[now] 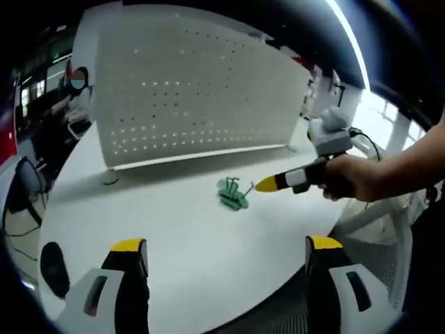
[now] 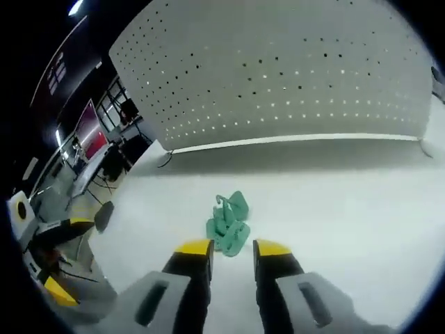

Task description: Insert the hook assembly into the mounting plate slot until the hook locks in place.

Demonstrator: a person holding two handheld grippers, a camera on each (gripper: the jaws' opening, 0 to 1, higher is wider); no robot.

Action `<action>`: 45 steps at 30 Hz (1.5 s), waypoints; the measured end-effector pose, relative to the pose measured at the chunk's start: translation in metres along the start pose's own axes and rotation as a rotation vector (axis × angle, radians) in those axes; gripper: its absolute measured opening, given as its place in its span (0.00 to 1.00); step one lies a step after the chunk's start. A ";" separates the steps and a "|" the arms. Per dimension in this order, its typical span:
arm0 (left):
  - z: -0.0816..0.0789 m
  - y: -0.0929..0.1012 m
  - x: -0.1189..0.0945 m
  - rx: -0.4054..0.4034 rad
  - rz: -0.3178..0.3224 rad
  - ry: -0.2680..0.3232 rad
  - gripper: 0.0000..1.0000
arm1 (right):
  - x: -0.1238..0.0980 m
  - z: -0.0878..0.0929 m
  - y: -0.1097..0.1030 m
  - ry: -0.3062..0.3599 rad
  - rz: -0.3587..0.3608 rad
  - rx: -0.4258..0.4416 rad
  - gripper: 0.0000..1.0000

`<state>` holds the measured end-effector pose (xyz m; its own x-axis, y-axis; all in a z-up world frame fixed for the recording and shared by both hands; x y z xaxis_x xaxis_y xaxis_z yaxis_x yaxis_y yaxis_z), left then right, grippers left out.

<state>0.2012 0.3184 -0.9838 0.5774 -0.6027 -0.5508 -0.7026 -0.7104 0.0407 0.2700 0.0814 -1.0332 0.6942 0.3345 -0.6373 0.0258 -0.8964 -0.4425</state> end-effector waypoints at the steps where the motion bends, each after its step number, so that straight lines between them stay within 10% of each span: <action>1: 0.000 0.000 0.000 0.000 0.000 0.000 0.95 | 0.004 -0.003 -0.001 -0.002 0.000 -0.002 0.19; 24: 0.002 -0.002 0.002 -0.026 0.005 -0.020 0.92 | 0.037 -0.005 0.009 -0.110 0.075 0.051 0.03; 45: 0.003 -0.003 0.000 -0.035 -0.001 0.003 0.90 | 0.002 -0.023 0.016 0.036 0.111 -0.004 0.00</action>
<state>0.2023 0.3216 -0.9865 0.5794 -0.6027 -0.5487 -0.6871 -0.7233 0.0690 0.2879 0.0607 -1.0273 0.7181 0.2228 -0.6593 -0.0500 -0.9284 -0.3682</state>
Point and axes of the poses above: the point that each gripper's makers call its tool centre point, and the gripper's own axes: x roughly forward along the fingers, y roughly to its right, z roughly out of its underside, the point moved 9 cm from there along -x, roughly backward along the fingers, and after that the axes turned 10 degrees about x, right-handed, at the moved point
